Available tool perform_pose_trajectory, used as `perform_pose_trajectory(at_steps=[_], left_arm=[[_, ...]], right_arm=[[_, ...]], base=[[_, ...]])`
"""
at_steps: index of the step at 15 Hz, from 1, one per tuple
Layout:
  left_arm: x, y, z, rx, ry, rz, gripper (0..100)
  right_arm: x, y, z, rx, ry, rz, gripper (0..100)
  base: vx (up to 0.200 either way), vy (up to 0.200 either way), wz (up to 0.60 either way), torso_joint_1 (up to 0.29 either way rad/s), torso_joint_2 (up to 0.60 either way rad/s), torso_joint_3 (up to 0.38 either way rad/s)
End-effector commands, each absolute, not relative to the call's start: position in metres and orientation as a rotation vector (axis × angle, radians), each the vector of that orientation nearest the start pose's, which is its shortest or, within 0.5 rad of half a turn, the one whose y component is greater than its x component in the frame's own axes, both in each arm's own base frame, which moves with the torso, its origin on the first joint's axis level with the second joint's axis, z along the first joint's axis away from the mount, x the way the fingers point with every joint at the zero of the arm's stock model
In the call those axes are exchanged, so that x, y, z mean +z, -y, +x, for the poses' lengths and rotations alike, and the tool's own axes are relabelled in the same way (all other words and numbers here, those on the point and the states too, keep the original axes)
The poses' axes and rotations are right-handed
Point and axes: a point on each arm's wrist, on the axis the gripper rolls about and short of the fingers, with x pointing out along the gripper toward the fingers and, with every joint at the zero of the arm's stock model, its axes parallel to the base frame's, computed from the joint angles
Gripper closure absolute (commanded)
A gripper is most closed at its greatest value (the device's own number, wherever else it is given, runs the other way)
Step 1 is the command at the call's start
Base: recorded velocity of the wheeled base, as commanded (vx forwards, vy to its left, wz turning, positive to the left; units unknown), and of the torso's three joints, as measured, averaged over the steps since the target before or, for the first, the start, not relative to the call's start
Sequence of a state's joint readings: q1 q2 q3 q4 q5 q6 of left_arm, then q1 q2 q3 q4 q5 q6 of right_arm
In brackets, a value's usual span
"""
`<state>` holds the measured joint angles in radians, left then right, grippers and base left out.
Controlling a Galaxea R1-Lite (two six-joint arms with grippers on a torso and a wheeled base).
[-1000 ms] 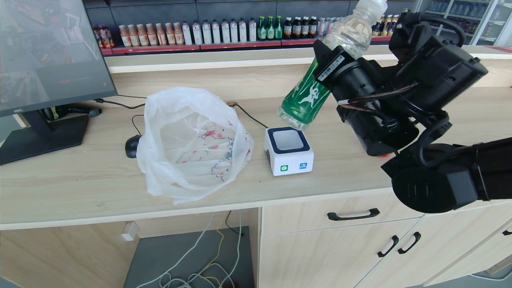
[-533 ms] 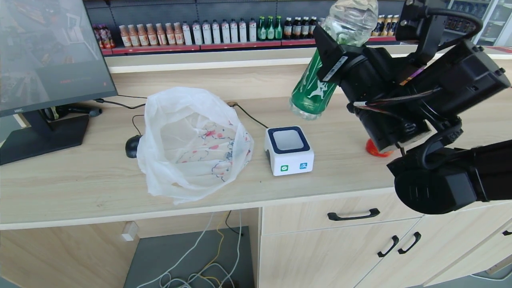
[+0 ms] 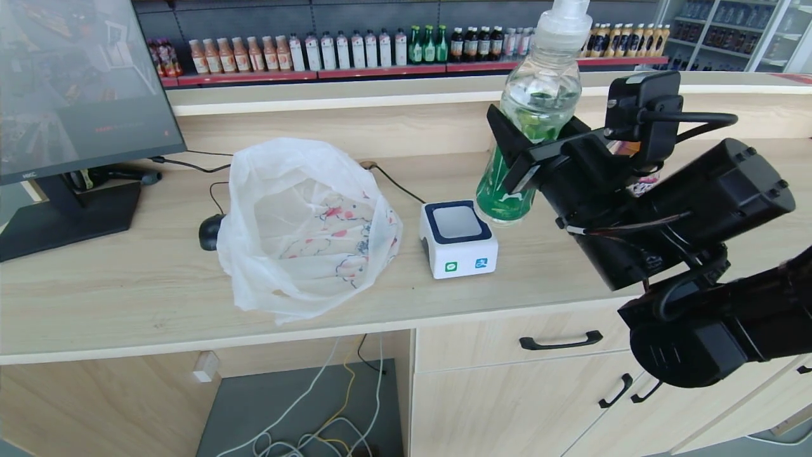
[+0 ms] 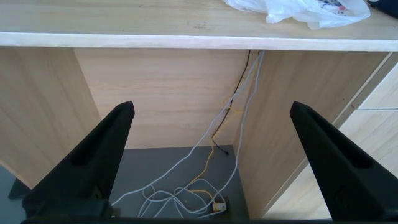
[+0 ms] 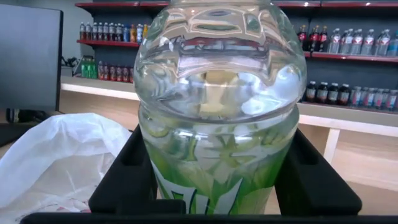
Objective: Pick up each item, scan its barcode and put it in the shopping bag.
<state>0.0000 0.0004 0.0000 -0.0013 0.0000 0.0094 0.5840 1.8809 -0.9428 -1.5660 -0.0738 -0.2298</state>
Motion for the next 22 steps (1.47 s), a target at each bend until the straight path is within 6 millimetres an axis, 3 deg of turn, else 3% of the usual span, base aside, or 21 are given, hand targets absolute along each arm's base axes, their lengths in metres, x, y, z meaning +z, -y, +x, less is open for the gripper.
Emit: perform_pose_trajectory(at_steps=[1,4,22], left_arm=[[0.076,0.000,-0.023,0.002,0.002,0.009,0],[0.076,0.000,-0.023,0.002,0.002,0.009,0],[0.076,0.000,-0.023,0.003,0.002,0.003,0]], right_arm=[[0.251,-0.184,0.280,0.425,0.659,-0.014,100],[0.245,-0.184,0.281,0.431,0.632,0.000,100],[0.235,-0.193,0.291,0.438,0.605,0.015,100]], base=[[0.000,0.000,0.00,0.000,0.00,0.000],[0.000,0.000,0.00,0.000,0.00,0.000],[0.000,0.200,0.00,0.003,0.00,0.002]])
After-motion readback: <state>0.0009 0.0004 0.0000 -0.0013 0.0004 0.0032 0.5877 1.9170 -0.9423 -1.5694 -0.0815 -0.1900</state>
